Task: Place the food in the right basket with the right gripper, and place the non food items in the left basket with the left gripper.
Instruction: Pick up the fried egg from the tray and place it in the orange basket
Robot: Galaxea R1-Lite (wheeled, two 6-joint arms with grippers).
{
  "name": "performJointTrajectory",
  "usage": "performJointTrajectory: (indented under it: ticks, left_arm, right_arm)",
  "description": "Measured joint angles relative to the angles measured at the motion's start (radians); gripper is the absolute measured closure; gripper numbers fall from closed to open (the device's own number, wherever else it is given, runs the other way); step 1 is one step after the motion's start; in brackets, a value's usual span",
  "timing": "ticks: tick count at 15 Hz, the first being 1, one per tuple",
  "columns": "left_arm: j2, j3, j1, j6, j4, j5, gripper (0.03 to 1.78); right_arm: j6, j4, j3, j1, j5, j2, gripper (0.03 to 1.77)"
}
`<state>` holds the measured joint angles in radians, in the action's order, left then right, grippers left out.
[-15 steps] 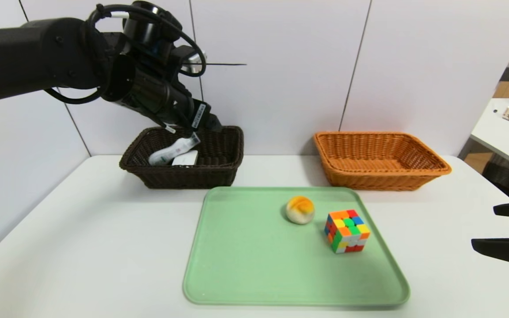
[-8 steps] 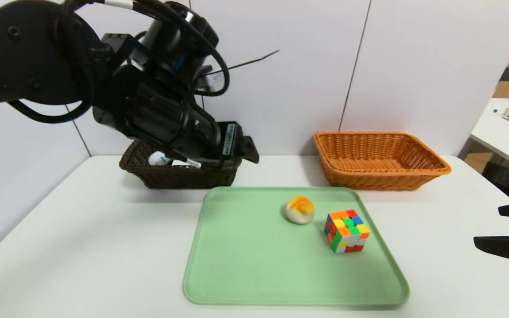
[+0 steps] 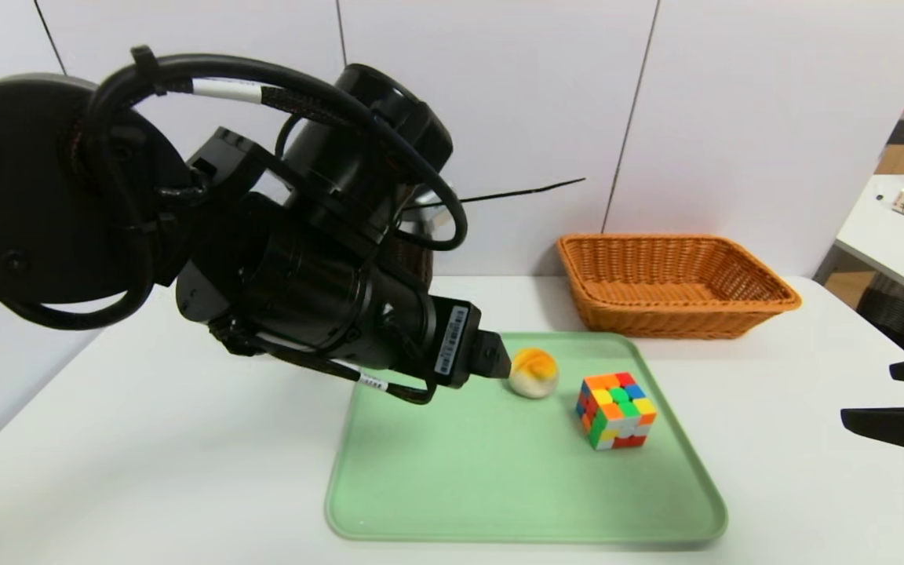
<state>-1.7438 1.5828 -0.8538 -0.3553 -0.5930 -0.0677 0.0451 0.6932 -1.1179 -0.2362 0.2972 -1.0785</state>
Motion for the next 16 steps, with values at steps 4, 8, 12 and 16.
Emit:
performJointTrajectory:
  ticks: [4,8,12,16]
  left_arm:
    - [0.007,-0.045,-0.023,0.023,0.000,-0.002,0.12]
    - [0.006,-0.062,-0.031,0.060,-0.001,-0.007,0.12]
    - [-0.003,-0.072,-0.032,0.060,-0.002,-0.009,0.12]
    - [-0.017,-0.071,-0.033,0.063,0.000,-0.008,0.12]
  right_arm:
    - [0.001,-0.023,-0.022,0.008,0.000,-0.057,0.10]
    - [0.001,-0.026,-0.101,-0.005,0.001,-0.189,0.10]
    - [0.001,0.001,-0.220,-0.045,0.000,-0.355,0.10]
    - [0.000,0.007,-0.342,-0.083,-0.001,-0.528,0.10]
